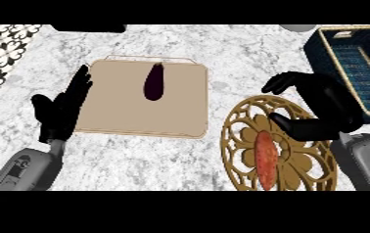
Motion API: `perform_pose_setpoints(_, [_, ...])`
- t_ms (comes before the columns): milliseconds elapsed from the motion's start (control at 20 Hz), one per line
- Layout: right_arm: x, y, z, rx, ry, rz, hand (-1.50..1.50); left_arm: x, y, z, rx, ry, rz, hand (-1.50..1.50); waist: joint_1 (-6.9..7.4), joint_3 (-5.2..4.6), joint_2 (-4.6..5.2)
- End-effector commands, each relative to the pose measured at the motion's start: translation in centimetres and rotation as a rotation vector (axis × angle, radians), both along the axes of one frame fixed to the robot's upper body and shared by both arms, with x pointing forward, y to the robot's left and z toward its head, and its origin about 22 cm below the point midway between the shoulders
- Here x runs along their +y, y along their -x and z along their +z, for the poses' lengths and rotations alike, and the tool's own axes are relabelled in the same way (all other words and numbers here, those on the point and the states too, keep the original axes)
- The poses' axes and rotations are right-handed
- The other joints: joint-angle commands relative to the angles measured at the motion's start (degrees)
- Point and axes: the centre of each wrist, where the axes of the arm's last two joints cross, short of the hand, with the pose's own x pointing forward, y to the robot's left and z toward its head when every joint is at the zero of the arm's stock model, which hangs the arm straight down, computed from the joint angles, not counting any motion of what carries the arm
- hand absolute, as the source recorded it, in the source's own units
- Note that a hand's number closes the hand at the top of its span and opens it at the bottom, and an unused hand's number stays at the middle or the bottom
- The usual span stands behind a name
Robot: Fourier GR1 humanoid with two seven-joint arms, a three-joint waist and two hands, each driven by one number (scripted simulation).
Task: Pick the sweet potato from the placemat and place it in the basket
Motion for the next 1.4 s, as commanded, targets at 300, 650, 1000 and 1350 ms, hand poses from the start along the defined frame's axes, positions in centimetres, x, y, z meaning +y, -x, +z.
perform_pose_setpoints(300, [10.4,7.3,1.9,-0.238,0.081,-0.001,-1.50,4.2,0.9,2.6,0.081,0.008,0.042,0.00,-2.25,-0.17,-0.39])
perform_pose_setpoints(650, [8.4,5.9,10.1,-0.150,0.552,-0.109,-1.50,5.1,0.3,1.6,0.097,0.003,0.056,0.00,-2.69,-0.44,-0.65])
perform_pose_setpoints(1000, [5.2,3.8,18.3,-0.136,0.925,-0.402,-1.50,3.7,0.0,1.7,0.103,0.020,0.049,0.00,-2.07,-0.36,-0.30])
perform_pose_setpoints(1350, [2.8,2.5,21.5,0.040,1.087,-0.163,-1.50,3.0,-0.2,1.0,0.082,0.021,0.036,0.00,-2.13,-0.24,-0.02])
